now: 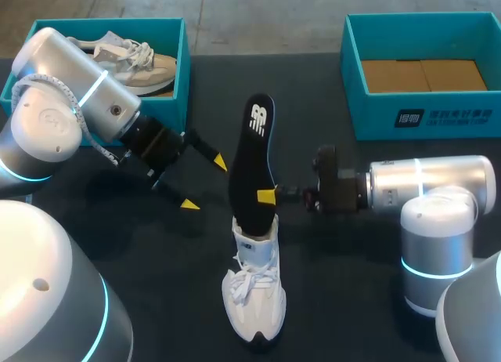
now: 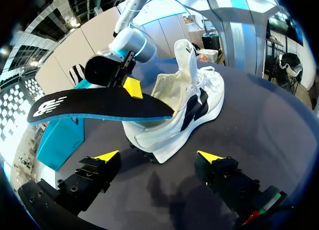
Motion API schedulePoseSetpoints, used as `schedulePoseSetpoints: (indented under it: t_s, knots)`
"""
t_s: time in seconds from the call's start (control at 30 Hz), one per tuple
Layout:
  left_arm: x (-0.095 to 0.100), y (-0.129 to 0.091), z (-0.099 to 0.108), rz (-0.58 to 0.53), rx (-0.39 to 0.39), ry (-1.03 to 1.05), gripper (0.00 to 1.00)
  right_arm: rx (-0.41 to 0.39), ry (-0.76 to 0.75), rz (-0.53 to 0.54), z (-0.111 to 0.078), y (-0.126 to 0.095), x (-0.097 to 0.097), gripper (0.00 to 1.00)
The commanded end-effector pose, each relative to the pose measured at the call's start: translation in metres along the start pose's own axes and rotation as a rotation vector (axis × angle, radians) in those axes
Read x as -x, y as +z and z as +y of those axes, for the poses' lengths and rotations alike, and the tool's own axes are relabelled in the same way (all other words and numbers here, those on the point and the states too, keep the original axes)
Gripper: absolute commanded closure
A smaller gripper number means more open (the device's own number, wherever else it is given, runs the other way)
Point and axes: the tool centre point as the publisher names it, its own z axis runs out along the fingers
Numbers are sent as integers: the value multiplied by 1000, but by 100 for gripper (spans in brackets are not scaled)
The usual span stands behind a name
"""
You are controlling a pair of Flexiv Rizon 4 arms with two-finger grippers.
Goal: Take the shoe out of the shoebox, open the shoe tongue, remove and reinsert the insole, then place the shoe into the shoebox
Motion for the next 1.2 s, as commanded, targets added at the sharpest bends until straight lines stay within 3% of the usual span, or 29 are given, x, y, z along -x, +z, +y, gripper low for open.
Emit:
schedulePoseSetpoints:
  t_s: [0.03, 1.2]
  knots:
    - [0, 0, 0, 3, 3, 0, 0, -4, 4, 5, -2, 1, 1, 100]
    - [0, 0, 0, 3, 3, 0, 0, -34, 40, 10, -27, 6, -8, 100]
